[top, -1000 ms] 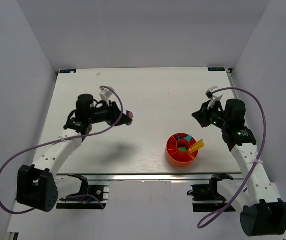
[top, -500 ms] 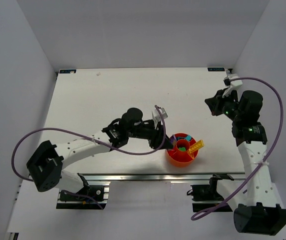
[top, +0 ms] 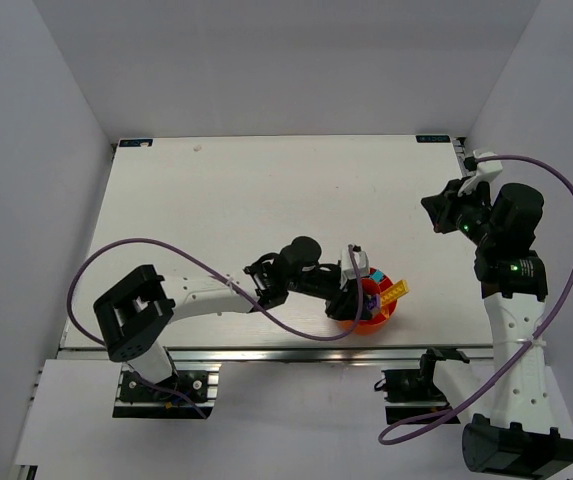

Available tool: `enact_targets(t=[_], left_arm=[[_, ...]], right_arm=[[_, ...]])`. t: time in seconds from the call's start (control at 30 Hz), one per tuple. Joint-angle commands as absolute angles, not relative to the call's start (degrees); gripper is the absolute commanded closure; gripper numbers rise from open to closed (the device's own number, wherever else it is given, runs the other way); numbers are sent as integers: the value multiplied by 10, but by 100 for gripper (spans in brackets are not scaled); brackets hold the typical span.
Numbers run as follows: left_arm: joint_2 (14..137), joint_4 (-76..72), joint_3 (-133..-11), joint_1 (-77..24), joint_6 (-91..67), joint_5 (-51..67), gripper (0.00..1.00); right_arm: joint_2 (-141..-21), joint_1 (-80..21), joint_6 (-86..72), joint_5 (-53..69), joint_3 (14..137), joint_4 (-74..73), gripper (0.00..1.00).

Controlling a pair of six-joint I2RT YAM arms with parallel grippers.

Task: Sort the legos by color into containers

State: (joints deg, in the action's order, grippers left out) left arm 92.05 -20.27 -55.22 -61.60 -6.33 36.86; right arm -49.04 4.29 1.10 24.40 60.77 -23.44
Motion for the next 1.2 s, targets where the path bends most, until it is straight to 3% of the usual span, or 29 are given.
enact_targets(t=[0.0, 0.87, 0.97, 1.07, 1.17], left_arm=[[933, -228, -574, -628, -18, 382, 99], [941, -191, -548, -662, 96, 189, 92], [945, -184, -551, -662, 98, 183, 82], [943, -178, -550, -667, 98, 177, 62], [942, -175, -548, -667, 98, 171, 51]], right_arm=[[-481, 48, 6, 250, 630, -249, 100], [-474, 61, 4, 301, 620, -258, 100], [-475, 62, 4, 305, 620, -256, 100], [-474, 62, 4, 310, 620, -257, 100], [-475, 62, 4, 316, 617, -257, 100]])
